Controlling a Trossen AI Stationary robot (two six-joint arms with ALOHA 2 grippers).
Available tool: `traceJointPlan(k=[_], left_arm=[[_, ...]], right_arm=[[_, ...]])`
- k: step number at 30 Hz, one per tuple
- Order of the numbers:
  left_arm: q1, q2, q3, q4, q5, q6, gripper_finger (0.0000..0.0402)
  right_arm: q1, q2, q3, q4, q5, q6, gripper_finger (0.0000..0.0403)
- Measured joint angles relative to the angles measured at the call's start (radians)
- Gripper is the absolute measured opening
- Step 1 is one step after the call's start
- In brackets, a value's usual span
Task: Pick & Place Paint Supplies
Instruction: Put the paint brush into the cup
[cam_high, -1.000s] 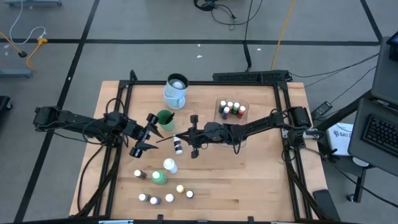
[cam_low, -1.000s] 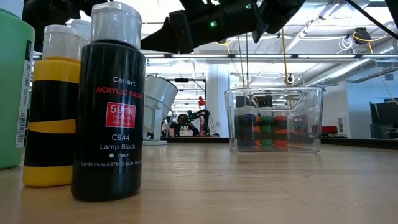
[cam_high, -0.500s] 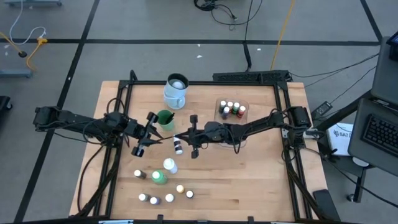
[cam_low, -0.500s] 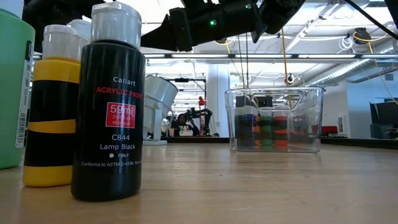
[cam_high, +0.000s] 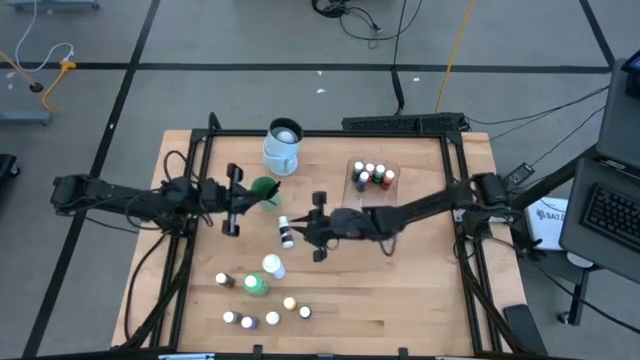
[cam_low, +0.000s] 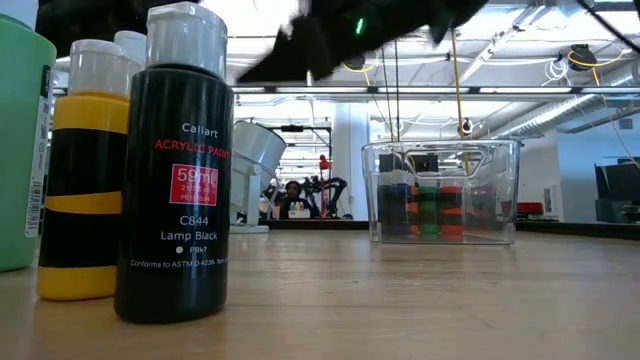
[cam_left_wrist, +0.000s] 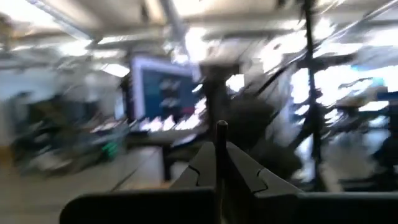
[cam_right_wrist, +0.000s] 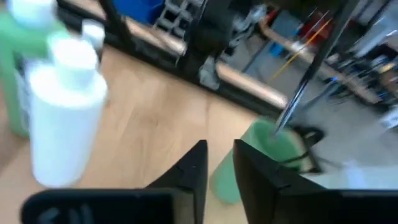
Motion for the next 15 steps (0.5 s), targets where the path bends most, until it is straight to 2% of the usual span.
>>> traceJointPlan(k=[3, 7, 10, 15], left_arm=[[-0.002, -0.073, 0.059, -0.254, -0.115, 0.024, 0.0003], [-0.017, -0.128, 0.172, -0.596, -0.311, 0.012, 0.0003], [-0.034, -0.136, 0.204, -0.688, -0.372, -0.007, 0.0002], [-0.026, -0.118, 0.176, -0.695, -0.469, 0.012, 0.0002]], right_arm=[[0.064, -0.075, -0.010, -0.063, 0.118, -0.022, 0.0095], [0.149, -0.172, -0.090, -0.087, 0.209, 0.018, 0.0118], [0.218, -0.263, -0.188, -0.011, 0.213, 0.031, 0.0122], [0.302, -0.339, -0.464, 0.339, 0.208, 0.036, 0.0110]])
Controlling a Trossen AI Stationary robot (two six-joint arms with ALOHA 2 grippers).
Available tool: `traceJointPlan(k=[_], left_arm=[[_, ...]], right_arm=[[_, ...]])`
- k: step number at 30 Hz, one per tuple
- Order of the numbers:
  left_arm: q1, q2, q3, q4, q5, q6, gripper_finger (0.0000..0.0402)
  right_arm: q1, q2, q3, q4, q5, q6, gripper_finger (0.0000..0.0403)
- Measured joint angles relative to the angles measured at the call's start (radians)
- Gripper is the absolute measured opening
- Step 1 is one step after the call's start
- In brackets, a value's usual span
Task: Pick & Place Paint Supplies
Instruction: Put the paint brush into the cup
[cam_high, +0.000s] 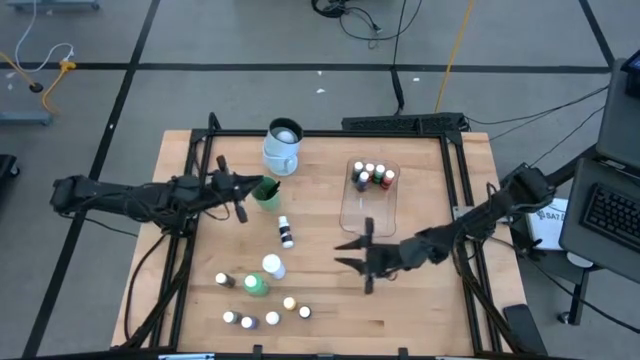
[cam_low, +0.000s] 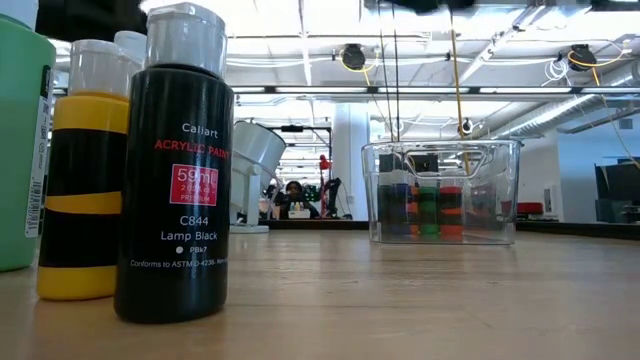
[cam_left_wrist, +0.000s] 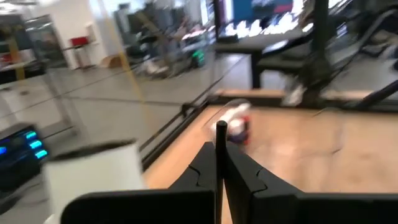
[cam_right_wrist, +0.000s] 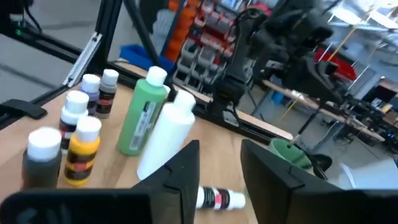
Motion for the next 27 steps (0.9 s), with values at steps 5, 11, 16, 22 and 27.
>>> traceJointPlan(k=[5, 11, 16, 22, 27], left_arm=[[0.078, 0.025, -0.039, 0.036, -0.003, -0.016, 0.0001], [0.168, 0.074, -0.095, 0.077, 0.034, -0.048, 0.0001], [0.229, 0.123, -0.153, 0.147, 0.040, -0.092, 0.0001], [0.251, 0.166, -0.184, 0.208, 0.054, -0.111, 0.0001], [0.251, 0.194, -0.184, 0.254, 0.116, -0.128, 0.0006]], right_arm=[[0.019, -0.010, -0.252, 0.383, -0.002, 0.012, 0.0089], [-0.023, -0.001, -0.350, 0.510, 0.002, 0.029, 0.0067], [-0.054, -0.002, -0.351, 0.478, 0.001, 0.037, 0.0056], [-0.057, -0.002, -0.351, 0.442, -0.002, 0.036, 0.0054], [-0.055, -0.001, -0.351, 0.442, -0.002, 0.036, 0.0055]])
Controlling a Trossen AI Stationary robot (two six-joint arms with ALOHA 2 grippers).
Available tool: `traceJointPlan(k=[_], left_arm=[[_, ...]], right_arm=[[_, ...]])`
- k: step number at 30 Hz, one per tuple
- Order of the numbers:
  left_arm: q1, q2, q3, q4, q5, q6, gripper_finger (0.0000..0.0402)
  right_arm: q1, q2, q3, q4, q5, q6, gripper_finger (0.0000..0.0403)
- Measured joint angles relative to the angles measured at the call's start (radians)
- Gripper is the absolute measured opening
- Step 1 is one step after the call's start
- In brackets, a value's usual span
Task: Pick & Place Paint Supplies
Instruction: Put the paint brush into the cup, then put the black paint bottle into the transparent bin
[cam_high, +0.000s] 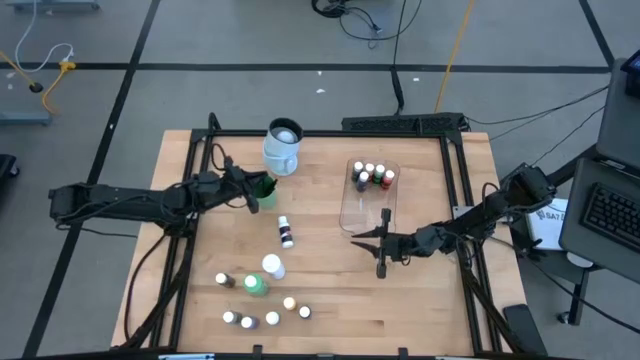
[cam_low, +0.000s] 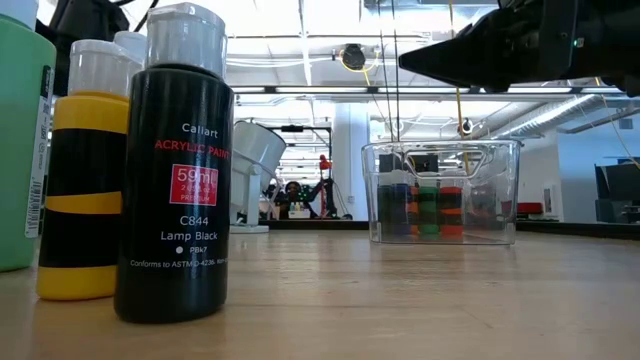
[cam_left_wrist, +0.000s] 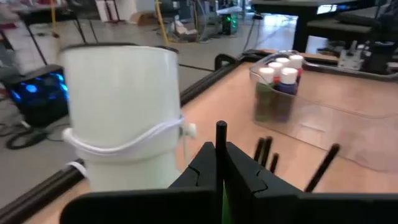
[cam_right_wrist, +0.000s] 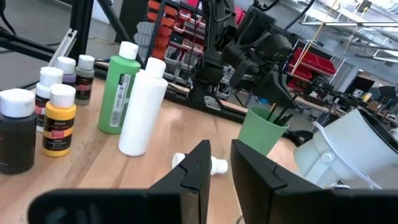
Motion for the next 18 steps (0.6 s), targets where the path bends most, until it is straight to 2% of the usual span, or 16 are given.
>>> traceJointPlan(k=[4, 12, 15, 18], left_arm=[[0.001, 0.010, 0.000, -0.009, 0.014, -0.036, 0.0037], [-0.002, -0.013, 0.003, -0.055, 0.029, -0.021, 0.0126], [-0.015, -0.066, 0.048, -0.170, 0.106, 0.002, 0.0151], [-0.044, -0.153, 0.133, -0.389, 0.213, 0.046, 0.0157]], right_arm=[[0.000, 0.000, 0.000, -0.001, 0.000, 0.012, 0.0055], [0.000, 0.000, 0.000, -0.030, 0.000, 0.080, 0.0055], [0.000, 0.000, 0.000, -0.030, 0.000, 0.082, 0.0055], [0.000, 0.000, 0.000, -0.039, 0.000, 0.098, 0.0055]])
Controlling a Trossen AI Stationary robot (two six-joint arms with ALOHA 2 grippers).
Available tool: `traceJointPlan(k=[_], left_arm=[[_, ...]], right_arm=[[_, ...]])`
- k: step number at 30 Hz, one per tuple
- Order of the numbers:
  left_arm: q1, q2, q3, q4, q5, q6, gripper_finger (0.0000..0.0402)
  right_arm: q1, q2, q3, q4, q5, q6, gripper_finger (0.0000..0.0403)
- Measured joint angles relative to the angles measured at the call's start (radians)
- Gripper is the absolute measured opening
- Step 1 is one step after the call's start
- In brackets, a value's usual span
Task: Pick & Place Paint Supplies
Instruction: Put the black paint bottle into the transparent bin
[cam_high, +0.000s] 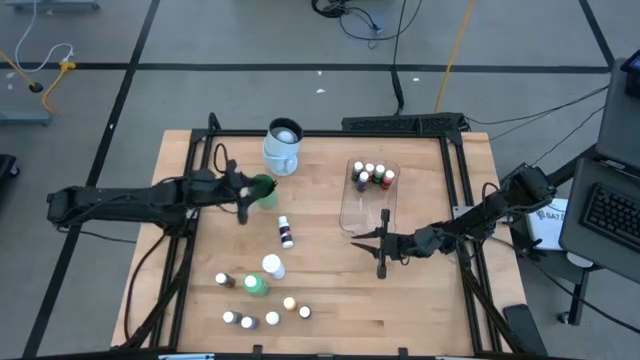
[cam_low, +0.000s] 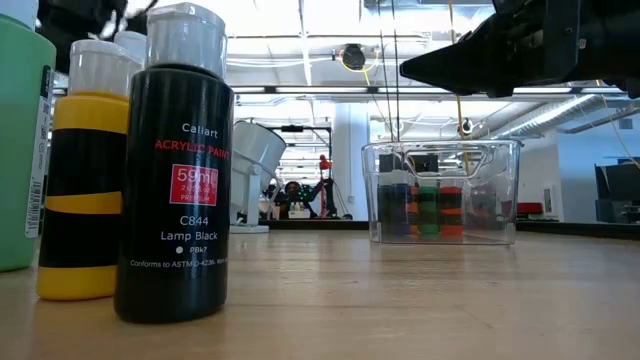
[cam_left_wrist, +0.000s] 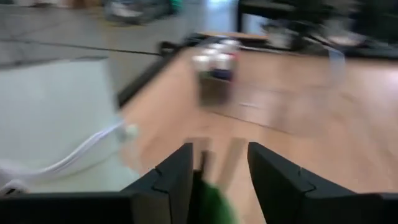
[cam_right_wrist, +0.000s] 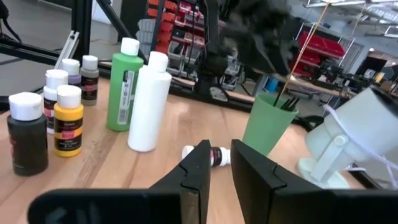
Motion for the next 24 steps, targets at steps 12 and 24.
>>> traceJointPlan(k=[12, 24], left_arm=[[-0.217, -0.458, 0.042, -0.187, 0.022, 0.048, 0.0013], [-0.179, -0.554, -0.078, -0.174, -0.129, 0.178, 0.0001]], right_arm=[[0.008, 0.001, 0.000, -0.081, 0.000, 0.134, 0.0055], [0.033, 0.095, 0.010, 0.077, 0.000, 0.115, 0.0055]])
